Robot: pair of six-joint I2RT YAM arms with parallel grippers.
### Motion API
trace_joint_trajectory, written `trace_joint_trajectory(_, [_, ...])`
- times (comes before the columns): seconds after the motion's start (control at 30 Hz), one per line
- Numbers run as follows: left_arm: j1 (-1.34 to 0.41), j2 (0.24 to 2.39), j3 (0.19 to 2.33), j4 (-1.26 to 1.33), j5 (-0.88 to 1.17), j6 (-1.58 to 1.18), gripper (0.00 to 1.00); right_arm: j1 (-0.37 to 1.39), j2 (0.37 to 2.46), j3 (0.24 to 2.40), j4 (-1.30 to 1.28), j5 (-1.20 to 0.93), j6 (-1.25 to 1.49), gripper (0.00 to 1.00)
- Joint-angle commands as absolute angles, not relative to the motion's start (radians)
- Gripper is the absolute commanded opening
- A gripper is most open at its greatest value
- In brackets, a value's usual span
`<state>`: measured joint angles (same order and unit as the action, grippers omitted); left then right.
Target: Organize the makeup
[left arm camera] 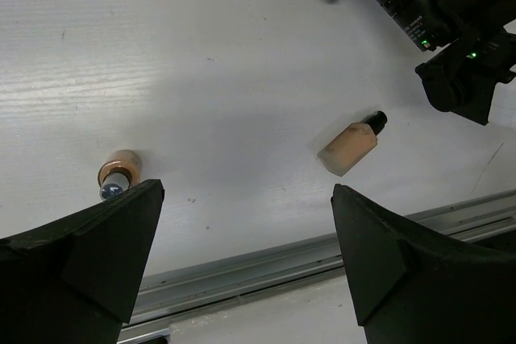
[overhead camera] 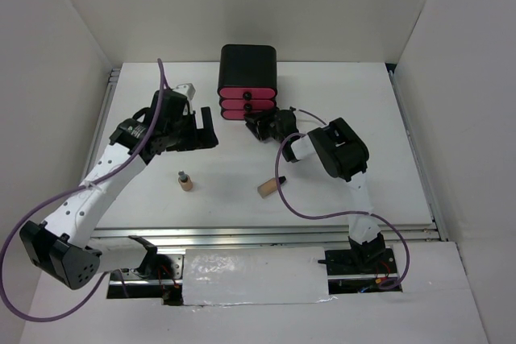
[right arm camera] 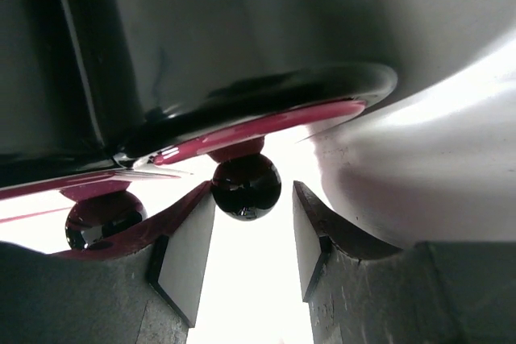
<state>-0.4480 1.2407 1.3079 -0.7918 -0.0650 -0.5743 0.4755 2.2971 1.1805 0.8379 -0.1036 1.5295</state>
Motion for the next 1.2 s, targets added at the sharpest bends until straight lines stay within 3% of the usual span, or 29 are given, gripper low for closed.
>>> trace_joint_trajectory(0.0, [-0.443, 1.206, 1.299, -0.767, -0.032, -0.545, 0.99, 0.482, 2.278, 1.187, 0.844, -0.031, 1.526, 0.50])
trace_joint_trajectory(0.13, [-0.445, 1.195, 1.282, -0.761, -0.009, -0.543, 0.99, 0.480, 2.276, 1.183, 0.857, -0.008, 1.522, 0.55])
trace_joint_trajectory(0.27, [-0.445, 1.184, 1.262, -0.750, 0.009, -0.543, 0.99, 0.480, 2.279, 1.196, 0.850, -0.002, 1.519, 0.54])
trace_joint_trajectory(0.53, [-0.445, 1.164, 1.241, -0.756, 0.018, -0.535, 0.99, 0.482, 2.287, 1.200, 0.865, -0.002, 1.517, 0.30])
trace_joint_trajectory(1.17, [-0.445, 1.118, 1.206, -0.755, 0.005, -0.529, 0.99, 0.541, 2.120, 0.928, 1.015, 0.026, 1.525, 0.28])
